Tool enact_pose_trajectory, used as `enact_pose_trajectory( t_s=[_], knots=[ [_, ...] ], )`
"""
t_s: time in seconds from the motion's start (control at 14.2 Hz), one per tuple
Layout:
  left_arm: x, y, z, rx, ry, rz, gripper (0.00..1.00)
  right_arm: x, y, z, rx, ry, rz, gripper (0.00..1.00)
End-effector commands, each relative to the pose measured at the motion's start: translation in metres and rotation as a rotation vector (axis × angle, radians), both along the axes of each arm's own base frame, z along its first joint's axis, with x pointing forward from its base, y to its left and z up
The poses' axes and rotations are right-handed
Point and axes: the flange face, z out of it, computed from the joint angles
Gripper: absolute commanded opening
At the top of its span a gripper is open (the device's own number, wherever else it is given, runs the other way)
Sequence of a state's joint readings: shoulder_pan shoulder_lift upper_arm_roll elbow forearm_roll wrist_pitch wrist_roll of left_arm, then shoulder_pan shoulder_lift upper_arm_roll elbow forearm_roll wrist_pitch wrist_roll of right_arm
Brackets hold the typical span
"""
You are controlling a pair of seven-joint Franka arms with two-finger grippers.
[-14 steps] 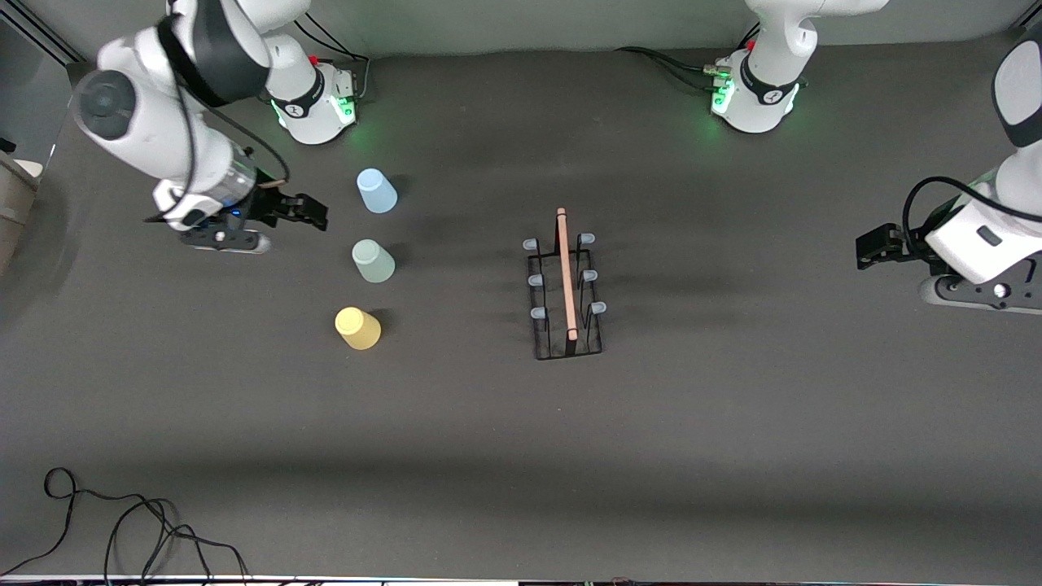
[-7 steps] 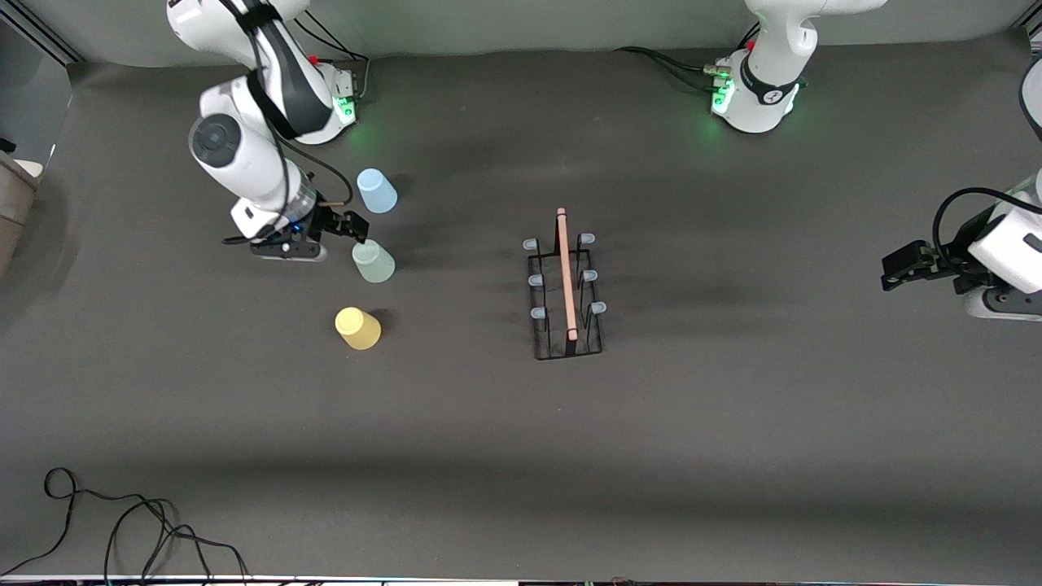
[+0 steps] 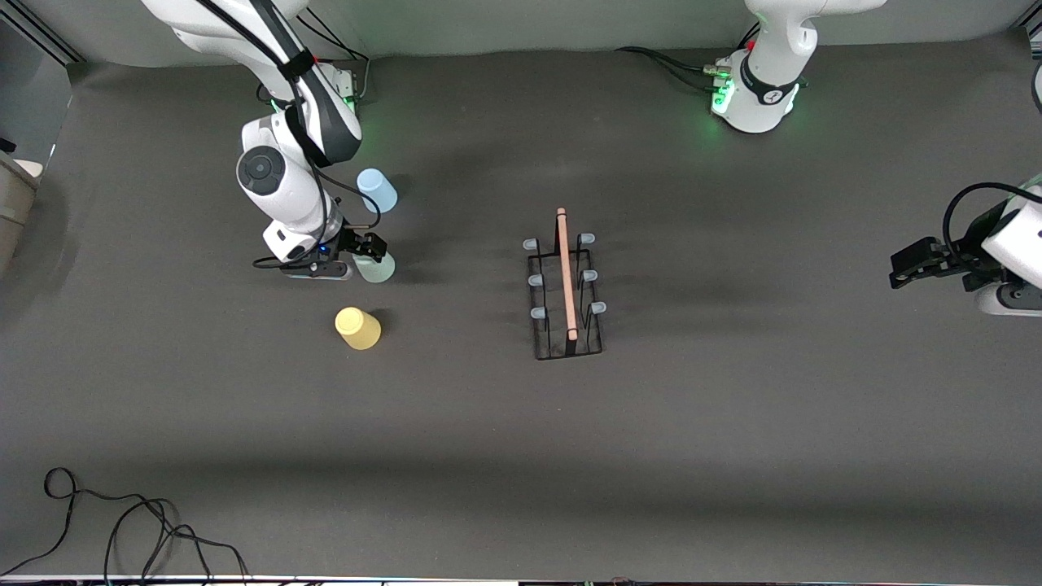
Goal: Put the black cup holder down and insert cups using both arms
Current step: 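Lower the right gripper over the pale green cup and grasp it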
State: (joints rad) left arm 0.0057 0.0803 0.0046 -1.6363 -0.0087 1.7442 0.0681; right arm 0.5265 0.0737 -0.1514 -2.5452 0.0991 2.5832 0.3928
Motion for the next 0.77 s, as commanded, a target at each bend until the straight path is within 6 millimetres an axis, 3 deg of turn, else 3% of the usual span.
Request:
enact_pose_trajectory(
  t_s=[0.0,0.42,0.7],
  knots=[
    [-0.002,-0.006,0.008,0.0,0.001,-0.018,1.0,0.004,0.005,-0.007,0.001,-0.013,-0.016,1.0],
    [-0.001,-0.009,0.003,0.042,0.012,-0.029,1.0,0.0,0.011,-0.02,-0.008,0.014,-0.011,1.0],
    [-0.004,-0.028,0.015,0.046,0.013,-0.079,1.0,-0.003,0.017,-0.02,-0.005,0.017,-0.006,1.0]
  ],
)
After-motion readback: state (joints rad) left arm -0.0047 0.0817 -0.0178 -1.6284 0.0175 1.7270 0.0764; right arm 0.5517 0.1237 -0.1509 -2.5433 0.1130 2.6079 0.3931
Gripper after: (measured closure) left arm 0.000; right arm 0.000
